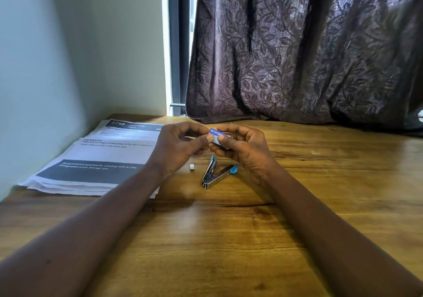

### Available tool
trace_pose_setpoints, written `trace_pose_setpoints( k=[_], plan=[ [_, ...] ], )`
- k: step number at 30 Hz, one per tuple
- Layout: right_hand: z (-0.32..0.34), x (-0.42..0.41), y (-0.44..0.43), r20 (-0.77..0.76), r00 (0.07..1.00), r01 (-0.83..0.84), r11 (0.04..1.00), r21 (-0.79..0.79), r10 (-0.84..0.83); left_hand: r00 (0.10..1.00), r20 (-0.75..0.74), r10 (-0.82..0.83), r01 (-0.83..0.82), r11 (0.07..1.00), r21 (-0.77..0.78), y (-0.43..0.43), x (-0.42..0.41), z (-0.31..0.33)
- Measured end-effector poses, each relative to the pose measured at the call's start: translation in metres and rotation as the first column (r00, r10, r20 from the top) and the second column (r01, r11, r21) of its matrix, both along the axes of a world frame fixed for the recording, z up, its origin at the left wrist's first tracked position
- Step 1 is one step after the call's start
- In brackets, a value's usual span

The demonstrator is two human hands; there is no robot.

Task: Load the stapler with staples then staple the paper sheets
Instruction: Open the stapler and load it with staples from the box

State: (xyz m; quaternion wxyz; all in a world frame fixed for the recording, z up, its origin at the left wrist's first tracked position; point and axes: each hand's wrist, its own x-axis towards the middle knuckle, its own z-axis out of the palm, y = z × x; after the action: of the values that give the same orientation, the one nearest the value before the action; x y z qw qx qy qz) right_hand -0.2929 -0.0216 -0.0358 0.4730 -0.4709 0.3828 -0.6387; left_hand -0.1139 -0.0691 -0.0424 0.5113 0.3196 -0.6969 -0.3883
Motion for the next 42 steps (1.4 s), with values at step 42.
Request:
trace_pose_setpoints(
  k=[42],
  plan=[
    [-0.022, -0.073, 0.052, -0.849, 0.128, 0.882, 0.451, -0.139, -0.513, 0.917, 0.369, 0.149, -0.029, 0.95, -0.311, 0.002, -0.001, -0.005]
  ],
)
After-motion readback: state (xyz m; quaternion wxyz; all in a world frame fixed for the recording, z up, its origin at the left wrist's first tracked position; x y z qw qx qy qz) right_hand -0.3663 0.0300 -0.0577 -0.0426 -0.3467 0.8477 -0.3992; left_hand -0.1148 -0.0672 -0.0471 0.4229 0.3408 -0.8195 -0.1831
